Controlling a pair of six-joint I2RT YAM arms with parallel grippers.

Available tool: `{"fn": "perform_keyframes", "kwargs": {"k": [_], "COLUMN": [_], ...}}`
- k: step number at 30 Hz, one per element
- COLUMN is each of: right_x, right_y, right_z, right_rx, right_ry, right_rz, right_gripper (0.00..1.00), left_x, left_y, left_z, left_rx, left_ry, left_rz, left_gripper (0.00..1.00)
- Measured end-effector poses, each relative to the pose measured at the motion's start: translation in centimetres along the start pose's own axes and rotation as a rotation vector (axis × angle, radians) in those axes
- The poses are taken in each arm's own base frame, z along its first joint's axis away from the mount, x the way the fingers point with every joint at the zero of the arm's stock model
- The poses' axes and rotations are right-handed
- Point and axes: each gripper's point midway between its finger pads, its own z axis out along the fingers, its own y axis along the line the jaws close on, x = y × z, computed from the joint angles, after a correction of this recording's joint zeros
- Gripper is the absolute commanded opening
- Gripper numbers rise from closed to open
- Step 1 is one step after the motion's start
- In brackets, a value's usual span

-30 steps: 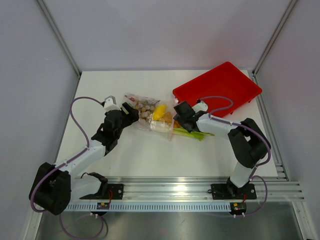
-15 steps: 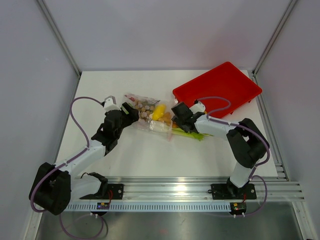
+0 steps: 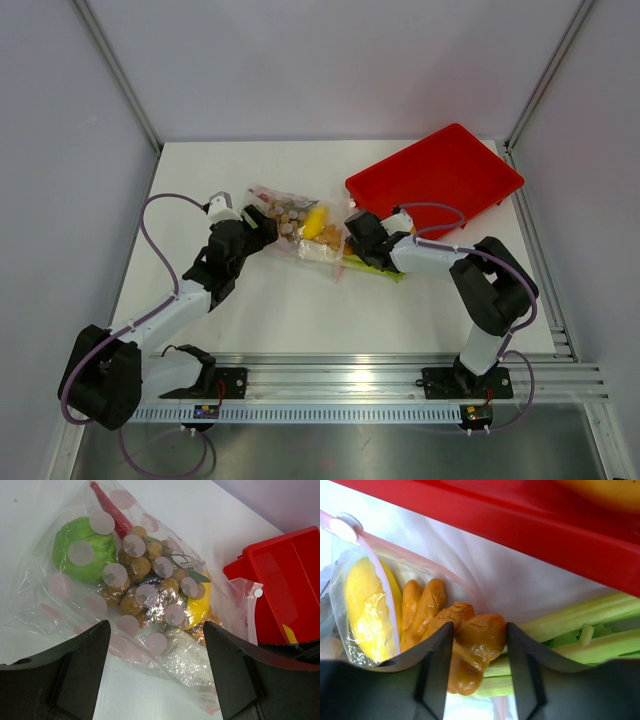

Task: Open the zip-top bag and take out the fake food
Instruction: Pick up the fake vegetable from the zipper food storage bag.

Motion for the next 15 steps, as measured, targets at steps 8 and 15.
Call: {"fn": "perform_keyframes", "kwargs": {"k": [8, 15], "right_x": [-0.4, -2.1], "right_y": [0.0, -0.5], "right_z": [-0.2, -2.0], "right_rx": [-0.026, -0.05], "right_ry": [-0.023, -0.071], "right_rz": [0.076, 0.105], "right_gripper": [0.28, 0.27], "left_x": [0.0, 0.0], "left_y": [0.0, 0.0], "left_z": [0.0, 0.0], "left_rx": [0.0, 0.0], "left_ry": [0.0, 0.0], "left_rz": [0.0, 0.0], "left_gripper": [0.79, 0.79]}}
